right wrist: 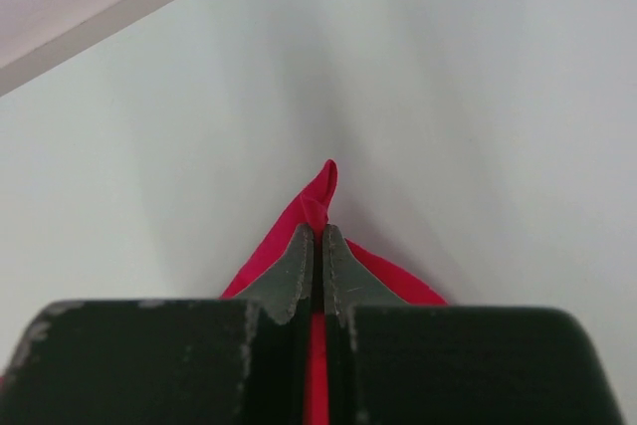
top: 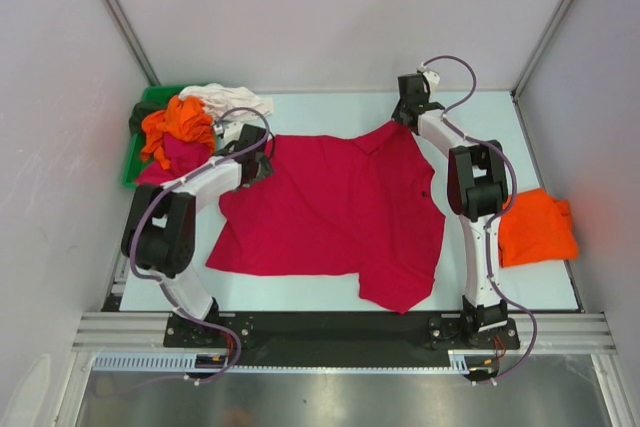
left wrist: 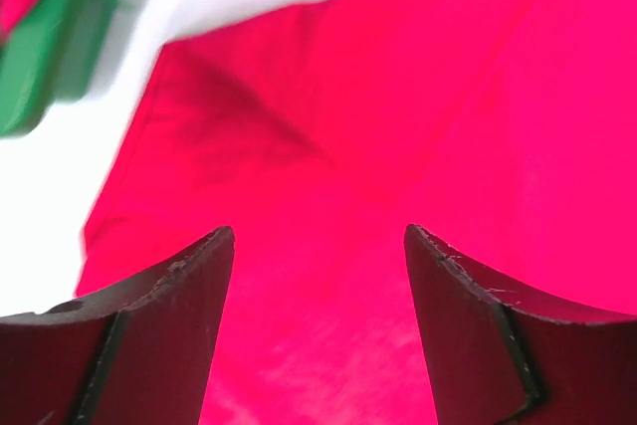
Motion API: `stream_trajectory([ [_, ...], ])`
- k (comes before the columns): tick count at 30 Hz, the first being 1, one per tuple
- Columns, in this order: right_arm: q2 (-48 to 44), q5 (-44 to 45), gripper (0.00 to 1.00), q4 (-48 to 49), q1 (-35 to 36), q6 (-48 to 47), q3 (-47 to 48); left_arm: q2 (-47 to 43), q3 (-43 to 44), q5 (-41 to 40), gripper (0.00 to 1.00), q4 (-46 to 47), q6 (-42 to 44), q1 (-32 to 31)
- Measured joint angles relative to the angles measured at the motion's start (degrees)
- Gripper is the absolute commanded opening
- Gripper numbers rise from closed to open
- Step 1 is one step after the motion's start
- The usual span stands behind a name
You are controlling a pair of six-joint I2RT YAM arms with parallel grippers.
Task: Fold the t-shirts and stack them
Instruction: Flatten out the tshirt
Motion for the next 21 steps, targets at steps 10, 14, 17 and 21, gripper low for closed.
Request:
stream_trajectory([
  [10,-0.02,-0.81,0.0,0.04,0.0,0.0,0.0,9.64,9.29,2.6,0.71,2.69,0.09,0.37],
  [14,-0.04,-0.94,0.0,0.09,0.0,0.0,0.0,12.46,9.99,4.22,0.68,3.48,0.02,0.46],
  [17,-0.04,-1.07,0.0,0.09,0.0,0.0,0.0,13.9,9.99,5.29,0.66,3.56,-0.02,0.46],
  [21,-0.04,-1.29,0.0,0.11,0.0,0.0,0.0,14.78,10.71,5.62,0.62,3.65,0.02,0.5],
])
